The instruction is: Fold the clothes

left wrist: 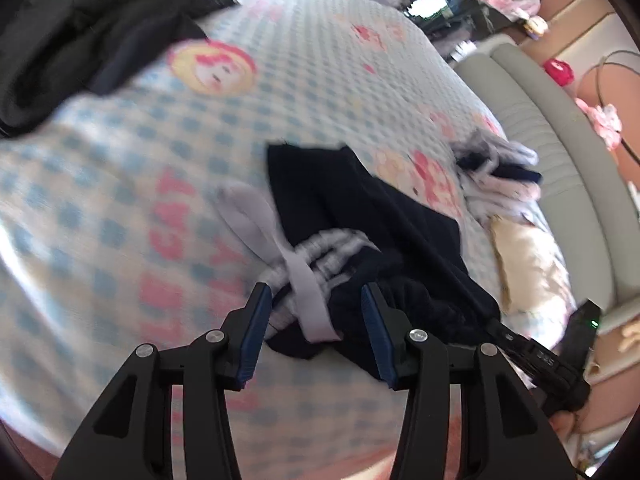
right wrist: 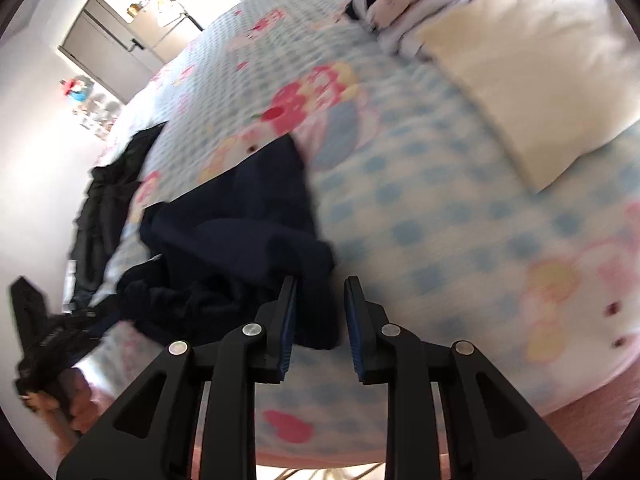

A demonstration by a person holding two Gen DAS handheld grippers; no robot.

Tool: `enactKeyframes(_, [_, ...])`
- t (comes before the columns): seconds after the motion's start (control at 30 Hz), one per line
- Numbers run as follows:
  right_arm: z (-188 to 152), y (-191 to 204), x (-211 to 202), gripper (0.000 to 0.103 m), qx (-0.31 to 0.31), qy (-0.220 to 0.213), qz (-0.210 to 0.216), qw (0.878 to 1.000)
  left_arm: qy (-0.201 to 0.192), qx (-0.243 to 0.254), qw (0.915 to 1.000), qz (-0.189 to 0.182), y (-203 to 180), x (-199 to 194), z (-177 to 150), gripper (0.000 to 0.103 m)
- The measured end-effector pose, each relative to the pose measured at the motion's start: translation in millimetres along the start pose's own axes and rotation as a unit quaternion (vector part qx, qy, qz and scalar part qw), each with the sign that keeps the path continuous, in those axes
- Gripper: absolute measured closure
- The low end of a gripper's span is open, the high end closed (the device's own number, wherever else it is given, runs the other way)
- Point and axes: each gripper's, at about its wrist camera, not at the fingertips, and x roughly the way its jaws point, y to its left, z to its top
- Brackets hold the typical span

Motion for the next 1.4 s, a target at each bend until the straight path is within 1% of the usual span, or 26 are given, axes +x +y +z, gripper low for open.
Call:
enactKeyframes(0.07, [-2, 3, 4, 0.066, -0.002, 0.0, 0.001, 1.0, 0.007, 0.0, 0.9998, -0.017, -1, 4, -3, 0.054])
enactKeyframes(0.13, [0, 5, 3, 0.063, -0.003, -0.006, -0.002, 1.0, 0.01, -0.006, 0.9995, -0.031, 0, 10, -3, 0.054])
enactKeyframes(0.17, [1, 6, 4, 0.054, -0.002, -0.007, -0.002, 1.0, 0.008, -0.006, 0.9995, -0.031, 0, 14, -1, 0.054])
enactKeyframes(0.2, [3, 7, 10, 0.037, -0.004, -0.001, -0.001, 1.0, 0.01, -0.003, 0.9997, -0.023, 0, 20, 0, 0.054])
enactKeyframes(0.23, [4, 7, 19, 0.032, -0.009, 0.016, 0.005, 1.0, 0.018, -0.002, 0.9998, -0.013, -2, 26, 1, 0.055])
enactKeyframes(0.27, [4, 8, 30, 0.033, -0.016, 0.034, 0.004, 0.999, 0.027, 0.0, 0.9996, -0.002, -4, 33, 1, 0.056])
enactKeyframes(0.3, [4, 12, 39, 0.04, -0.026, 0.051, -0.007, 0.998, 0.029, 0.009, 0.9995, 0.001, -9, 36, 1, 0.057])
enactKeyframes(0.33, [5, 16, 40, 0.046, -0.036, 0.048, -0.012, 0.998, 0.029, 0.021, 0.9994, 0.003, -16, 39, 0, 0.064])
enactKeyframes(0.37, [5, 20, 40, 0.062, -0.047, 0.045, -0.016, 0.998, 0.027, 0.031, 0.9991, 0.006, -21, 39, 0, 0.069])
enactKeyframes(0.4, [6, 24, 39, 0.075, -0.054, 0.041, -0.016, 0.998, 0.021, 0.041, 0.9988, 0.016, -27, 38, 2, 0.074])
enactKeyframes(0.47, [13, 28, 33, 0.088, -0.055, 0.03, 0.001, 0.998, 0.007, 0.058, 0.9977, 0.033, -39, 36, 14, 0.081])
enactKeyframes(0.5, [19, 33, 31, 0.091, -0.062, 0.026, -0.008, 0.998, 0.001, 0.065, 0.9972, 0.038, -46, 35, 26, 0.083])
enactKeyframes(0.57, [37, 47, 27, 0.093, -0.087, 0.017, -0.033, 0.996, -0.021, 0.076, 0.9964, 0.03, -64, 23, 58, 0.086])
enactKeyframes(0.6, [52, 59, 18, 0.093, -0.099, 0.002, -0.032, 0.995, -0.033, 0.082, 0.9958, 0.024, -73, 17, 75, 0.087])
enactKeyframes(0.63, [66, 70, 6, 0.093, -0.11, -0.017, -0.028, 0.993, -0.054, 0.096, 0.9936, 0.023, -86, 4, 89, 0.087])
enactKeyframes(0.67, [80, 81, -13, 0.093, -0.117, -0.045, -0.02, 0.992, -0.078, 0.112, 0.9903, 0.024, -99, -9, 102, 0.087])
enactKeyframes(0.7, [93, 91, -31, 0.093, -0.123, -0.074, -0.011, 0.99, -0.111, 0.129, 0.9853, 0.016, -115, -30, 116, 0.087])
enactKeyframes(0.73, [106, 102, -51, 0.093, -0.129, -0.104, -0.001, 0.986, -0.142, 0.141, 0.9797, 0.0, -129, -52, 127, 0.087])
enactKeyframes(0.8, [123, 122, -96, 0.093, -0.137, -0.165, 0.018, 0.977, -0.185, 0.158, 0.9693, -0.032, -148, -89, 142, 0.085])
enactKeyframes(0.87, [130, 135, -121, 0.093, -0.149, -0.196, 0.007, 0.969, -0.194, 0.161, 0.9665, -0.05, -153, -106, 148, 0.082])
enactKeyframes(0.93, [127, 133, -120, 0.093, -0.148, -0.192, 0.005, 0.97, -0.168, 0.146, 0.9734, -0.055, -142, -99, 147, 0.08])
enactKeyframes(1.03, [104, 106, -81, 0.093, -0.11, -0.128, 0.019, 0.985, -0.116, 0.12, 0.9854, -0.032, -108, -59, 124, 0.08])
enactKeyframes(1.13, [71, 83, -38, 0.093, -0.095, -0.06, 0.01, 0.994, -0.065, 0.079, 0.9947, -0.012, -70, -20, 91, 0.08])
enactKeyframes(1.17, [61, 78, -26, 0.093, -0.094, -0.04, 0.009, 0.995, -0.055, 0.067, 0.9962, -0.01, -63, -11, 81, 0.081])
enactKeyframes(1.3, [26, 62, 6, 0.093, -0.094, 0.009, -0.002, 0.996, -0.02, 0.019, 0.9995, -0.013, -36, 13, 43, 0.081])
enactKeyframes(1.4, [21, 43, 17, 0.093, -0.058, 0.026, 0.001, 0.998, 0.012, 0.003, 0.9998, -0.016, -19, 22, 15, 0.081])
